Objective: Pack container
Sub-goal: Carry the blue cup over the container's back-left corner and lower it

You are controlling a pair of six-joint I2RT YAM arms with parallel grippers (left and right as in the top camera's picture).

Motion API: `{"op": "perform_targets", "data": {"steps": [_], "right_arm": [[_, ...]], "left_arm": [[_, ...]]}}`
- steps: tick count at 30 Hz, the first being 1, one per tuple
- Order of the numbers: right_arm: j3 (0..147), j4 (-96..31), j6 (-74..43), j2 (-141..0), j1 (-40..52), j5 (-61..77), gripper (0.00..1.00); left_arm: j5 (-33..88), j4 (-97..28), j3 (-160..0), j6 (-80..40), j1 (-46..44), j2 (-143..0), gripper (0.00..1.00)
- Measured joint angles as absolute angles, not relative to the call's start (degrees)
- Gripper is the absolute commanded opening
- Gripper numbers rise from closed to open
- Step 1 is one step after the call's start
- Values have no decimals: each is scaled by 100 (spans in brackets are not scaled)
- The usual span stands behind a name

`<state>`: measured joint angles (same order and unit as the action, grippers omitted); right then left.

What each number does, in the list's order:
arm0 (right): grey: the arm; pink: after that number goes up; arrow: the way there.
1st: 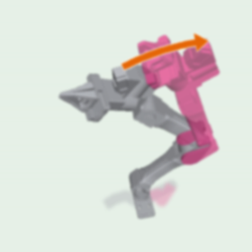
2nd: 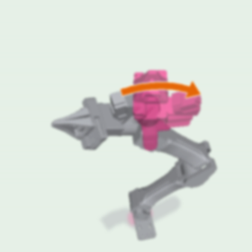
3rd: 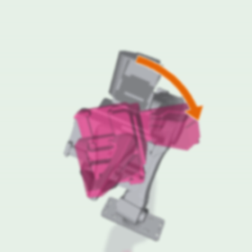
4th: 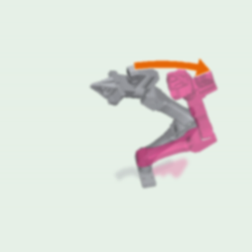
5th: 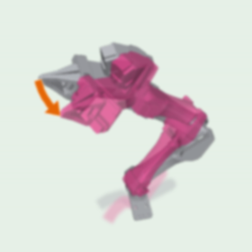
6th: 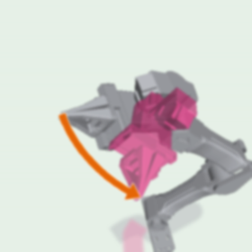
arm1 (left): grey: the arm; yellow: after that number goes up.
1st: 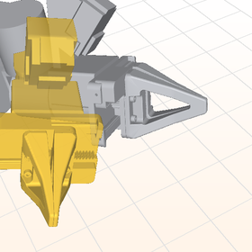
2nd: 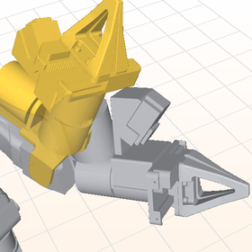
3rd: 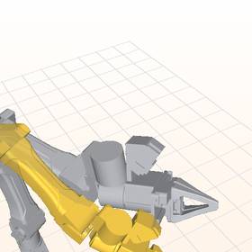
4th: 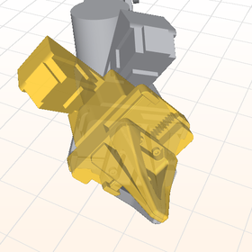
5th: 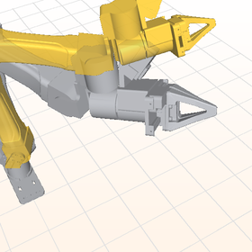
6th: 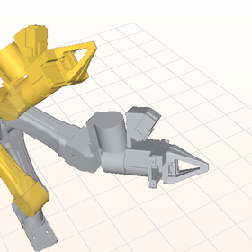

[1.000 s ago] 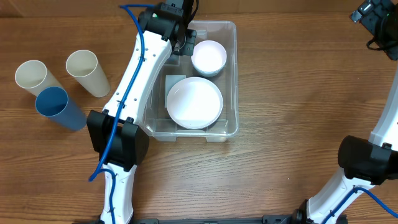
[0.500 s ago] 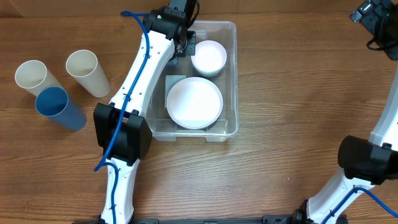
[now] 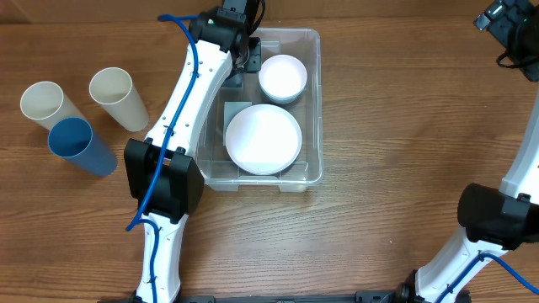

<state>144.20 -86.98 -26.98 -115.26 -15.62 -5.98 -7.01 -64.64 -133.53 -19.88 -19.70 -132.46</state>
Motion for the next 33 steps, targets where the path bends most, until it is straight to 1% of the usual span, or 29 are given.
{"op": "perform_targets", "data": {"steps": [1, 3, 6, 7, 12, 19, 23, 26, 27, 28, 29, 30, 31, 32, 33], "right_arm": [[14420, -8700, -2698, -11526, -1562, -596, 100], [14420, -8698, -2698, -11526, -1562, -598, 100], [14420, -8700, -2698, -11526, -1562, -596, 100], [14420, -8700, -2698, -11526, -1562, -596, 100], [14420, -8698, -2700, -11526, -1562, -598, 100], [14420, -8700, -2696, -11526, -1562, -596, 100], [14420, -8700, -2698, -11526, -1562, -596, 100], [14420, -8698, -2698, -11526, -1562, -596, 100], [14420, -8698, -2698, -11526, -1562, -598, 100], [14420, -8700, -2696, -11526, -1562, -598, 100], [14420, -8700, -2698, -11526, -1562, -596, 100], [14420, -8698, -2696, -11526, -1562, -598, 100], [14420, -8698, -2698, -11526, -1562, -598, 100], [14420, -8698, -2698, -11526, -1562, -598, 100], [14420, -8698, -2696, -11526, -1562, -596, 100]], "left_arm": [[-716, -6449, -13353, -1964, -1970, -13246, 72], [-725, -6355, -13353, -1979, -1970, -13246, 73], [-821, -6187, -13353, -1979, -1970, -13246, 79], [-843, -6114, -13353, -1975, -1970, -13246, 82], [-1063, -5754, -13353, -1955, -1970, -13251, 90], [-1500, -5212, -13353, -1852, -1970, -13257, 92], [-1551, -5140, -13428, -1601, -1973, -13260, 89], [-1518, -5253, -13778, -1326, -1988, -13270, 73], [-1485, -5317, -13972, -1214, -2016, -13270, 59], [-1446, -5426, -14217, -1107, -2073, -13268, 41], [-1406, -5518, -14409, -980, -2150, -13268, 33], [-1365, -5575, -14527, -937, -2233, -13268, 22], [-1302, -5688, -14636, -792, -2342, -13268, 15], [-1219, -5859, -14693, -694, -2506, -13268, 5], [-1144, -6064, -14693, -585, -2703, -13268, 4]]}}
